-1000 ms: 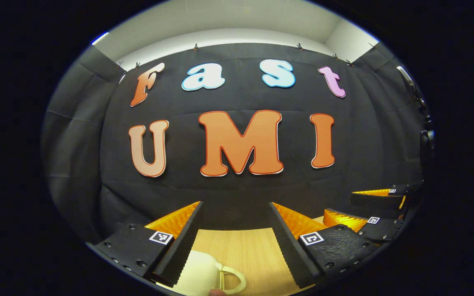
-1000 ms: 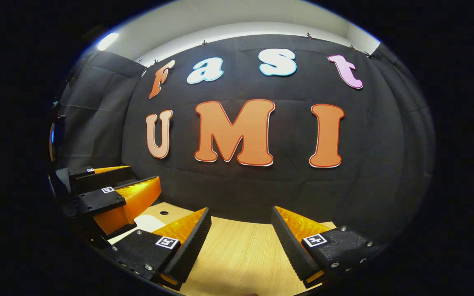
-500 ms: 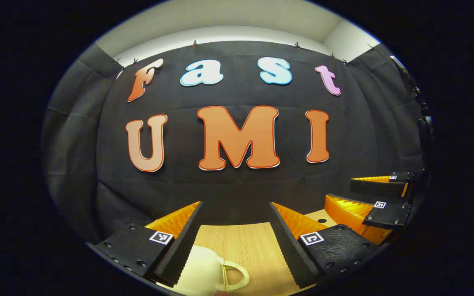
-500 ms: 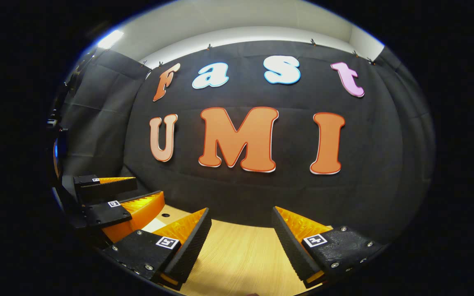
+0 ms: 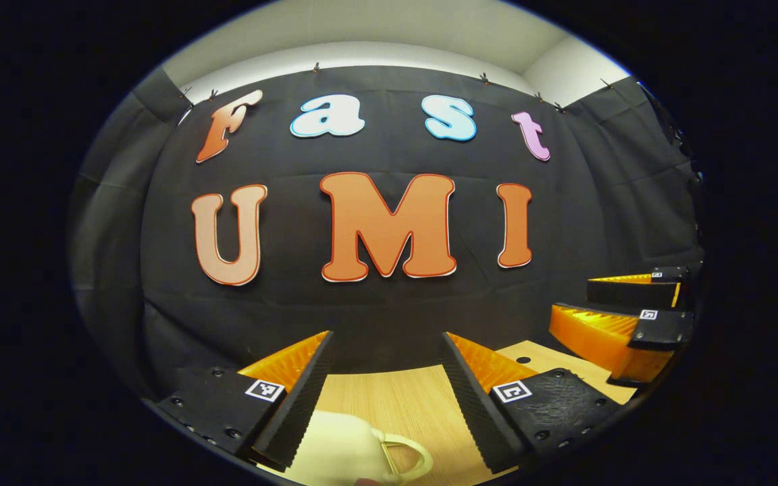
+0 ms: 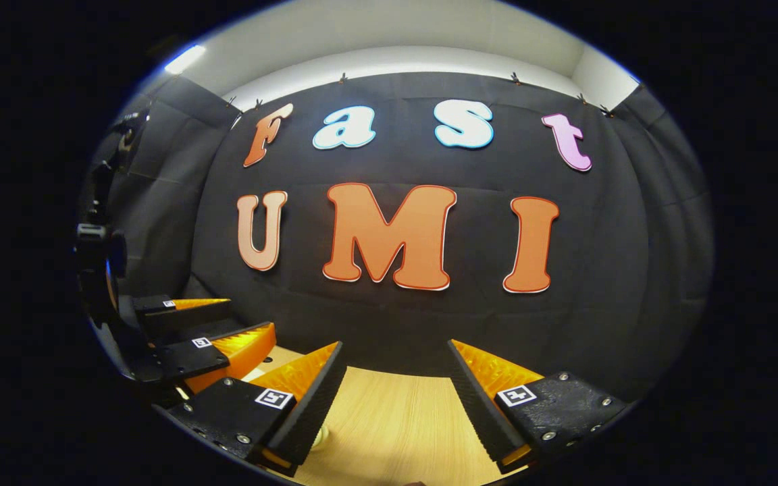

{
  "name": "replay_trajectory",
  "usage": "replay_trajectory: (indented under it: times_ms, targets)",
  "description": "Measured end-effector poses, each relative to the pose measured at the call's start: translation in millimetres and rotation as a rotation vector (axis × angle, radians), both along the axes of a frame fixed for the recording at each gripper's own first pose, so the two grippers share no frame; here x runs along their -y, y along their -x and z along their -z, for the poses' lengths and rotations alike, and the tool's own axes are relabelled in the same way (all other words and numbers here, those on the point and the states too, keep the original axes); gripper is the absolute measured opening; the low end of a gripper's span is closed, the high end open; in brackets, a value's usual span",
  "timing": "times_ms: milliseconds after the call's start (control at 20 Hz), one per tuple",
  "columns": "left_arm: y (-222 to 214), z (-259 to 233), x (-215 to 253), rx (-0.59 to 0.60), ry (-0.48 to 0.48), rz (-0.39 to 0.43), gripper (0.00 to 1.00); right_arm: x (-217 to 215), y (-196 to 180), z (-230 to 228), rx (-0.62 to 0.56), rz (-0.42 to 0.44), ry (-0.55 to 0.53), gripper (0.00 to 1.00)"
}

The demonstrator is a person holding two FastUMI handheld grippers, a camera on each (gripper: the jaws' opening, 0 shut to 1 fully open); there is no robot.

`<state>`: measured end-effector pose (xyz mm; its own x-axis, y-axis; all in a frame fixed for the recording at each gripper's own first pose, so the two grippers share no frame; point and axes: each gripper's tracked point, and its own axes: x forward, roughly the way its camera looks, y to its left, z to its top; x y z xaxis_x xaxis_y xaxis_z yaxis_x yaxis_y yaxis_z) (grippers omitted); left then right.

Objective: First open the suitcase, pack the skin care products into it, and then close the suitcase.

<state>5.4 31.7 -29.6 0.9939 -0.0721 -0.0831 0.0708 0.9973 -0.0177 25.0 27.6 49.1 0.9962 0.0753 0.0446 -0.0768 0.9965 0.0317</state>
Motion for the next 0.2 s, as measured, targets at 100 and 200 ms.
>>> replay_trajectory:
  times_ms: [100,200]
  targets:
    - [-7,-2,-6,0.002,0.0,-0.013,0.95,14,0,-4,0.0,0.025,-0.029,0.95]
    - [-10,-8,-7,0.018,0.003,-0.014,0.96,35,-2,-8,0.007,0.065,-0.042,0.95]
